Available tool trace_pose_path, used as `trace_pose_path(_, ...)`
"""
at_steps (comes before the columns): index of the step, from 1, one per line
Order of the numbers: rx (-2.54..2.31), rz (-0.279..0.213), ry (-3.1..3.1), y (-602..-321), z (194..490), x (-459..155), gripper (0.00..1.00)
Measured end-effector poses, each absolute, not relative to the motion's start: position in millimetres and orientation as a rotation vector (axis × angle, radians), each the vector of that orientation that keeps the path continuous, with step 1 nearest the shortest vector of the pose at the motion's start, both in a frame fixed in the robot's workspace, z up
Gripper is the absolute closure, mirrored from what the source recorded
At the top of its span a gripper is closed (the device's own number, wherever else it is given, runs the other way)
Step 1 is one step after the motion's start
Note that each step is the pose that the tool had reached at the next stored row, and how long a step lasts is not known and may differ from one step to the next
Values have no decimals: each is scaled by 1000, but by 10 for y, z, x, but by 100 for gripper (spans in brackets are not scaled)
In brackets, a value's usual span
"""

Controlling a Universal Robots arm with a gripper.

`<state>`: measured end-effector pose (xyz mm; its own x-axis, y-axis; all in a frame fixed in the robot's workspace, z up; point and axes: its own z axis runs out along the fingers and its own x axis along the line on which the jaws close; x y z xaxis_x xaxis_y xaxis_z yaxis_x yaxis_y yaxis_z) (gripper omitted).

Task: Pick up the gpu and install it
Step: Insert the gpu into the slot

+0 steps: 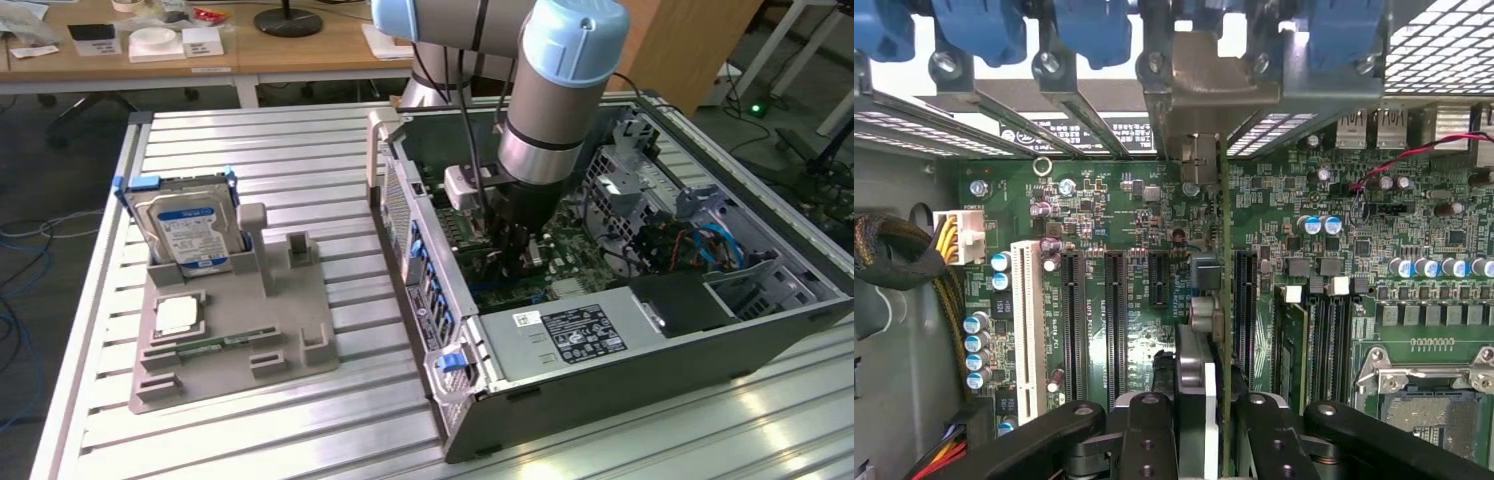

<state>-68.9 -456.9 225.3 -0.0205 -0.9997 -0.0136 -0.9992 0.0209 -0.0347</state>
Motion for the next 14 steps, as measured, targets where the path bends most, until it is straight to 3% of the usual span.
trace_pose_path(14,-2174,-24,2221,-4570,2239,-693,72)
